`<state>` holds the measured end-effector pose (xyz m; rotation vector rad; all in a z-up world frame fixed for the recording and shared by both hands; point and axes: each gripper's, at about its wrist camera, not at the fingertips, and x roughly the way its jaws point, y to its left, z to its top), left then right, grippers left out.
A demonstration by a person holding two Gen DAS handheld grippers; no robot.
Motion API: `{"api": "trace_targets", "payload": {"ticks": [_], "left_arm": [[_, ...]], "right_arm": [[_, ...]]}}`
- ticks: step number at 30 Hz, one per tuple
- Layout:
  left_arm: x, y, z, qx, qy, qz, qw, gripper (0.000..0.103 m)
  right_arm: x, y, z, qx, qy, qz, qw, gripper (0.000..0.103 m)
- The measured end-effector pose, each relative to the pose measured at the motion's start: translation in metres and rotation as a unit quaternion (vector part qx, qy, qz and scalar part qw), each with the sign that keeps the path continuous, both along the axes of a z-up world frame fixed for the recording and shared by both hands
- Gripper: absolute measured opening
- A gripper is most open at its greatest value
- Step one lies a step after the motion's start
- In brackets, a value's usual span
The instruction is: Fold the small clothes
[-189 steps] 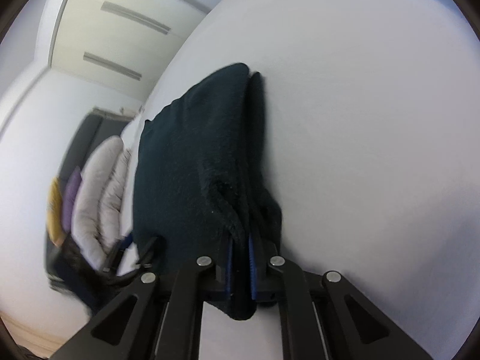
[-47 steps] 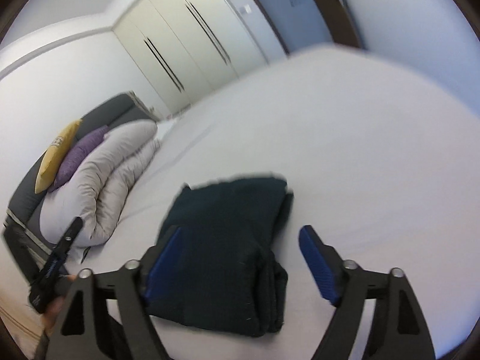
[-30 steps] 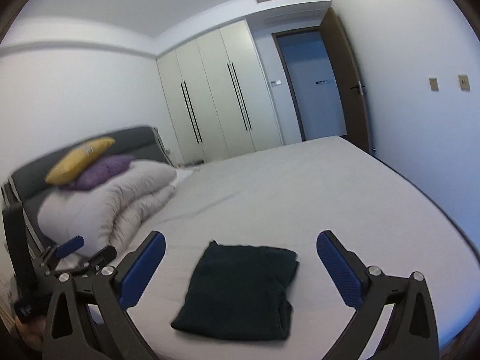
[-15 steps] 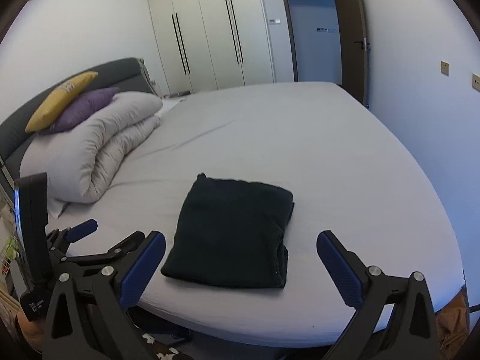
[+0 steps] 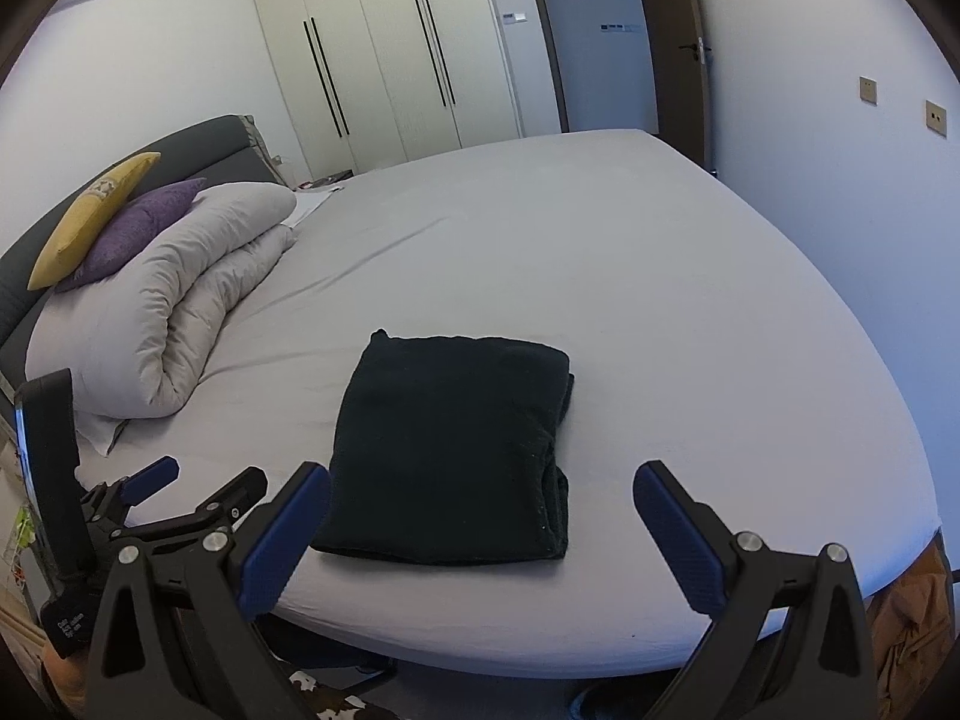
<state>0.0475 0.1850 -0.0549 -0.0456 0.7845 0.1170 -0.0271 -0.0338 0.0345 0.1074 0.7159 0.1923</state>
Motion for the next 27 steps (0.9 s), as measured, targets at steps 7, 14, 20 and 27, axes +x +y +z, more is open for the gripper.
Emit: {"api": "trace_targets", "payload": {"ticks": [7, 14, 20, 27], "left_arm": [[0.0009, 0.0018, -0.001, -0.001, 0.002, 0.001, 1.0, 0.103], [0.0013, 0.0036, -0.0023, -0.001, 0.003, 0.001, 1.0, 0.103], [0.0012, 0.0039, -0.0023, -0.001, 0.003, 0.001, 1.0, 0.103], [0.0013, 0.0047, -0.0038, 0.0, 0.004, 0.001, 1.0, 0.103]], "right_arm": [[0.0018, 0.0022, -0.0009, -0.009, 0.002, 0.003, 1.0, 0.103], [0.0027, 0.0048, -0.0044, -0.012, 0.005, 0.005, 1.0, 0.103], [0.0029, 0.0058, -0.0073, -0.012, 0.008, 0.004, 1.0, 0.103], [0.0027, 0.0059, -0.0085, -0.012, 0.009, 0.003, 1.0, 0.103]]}}
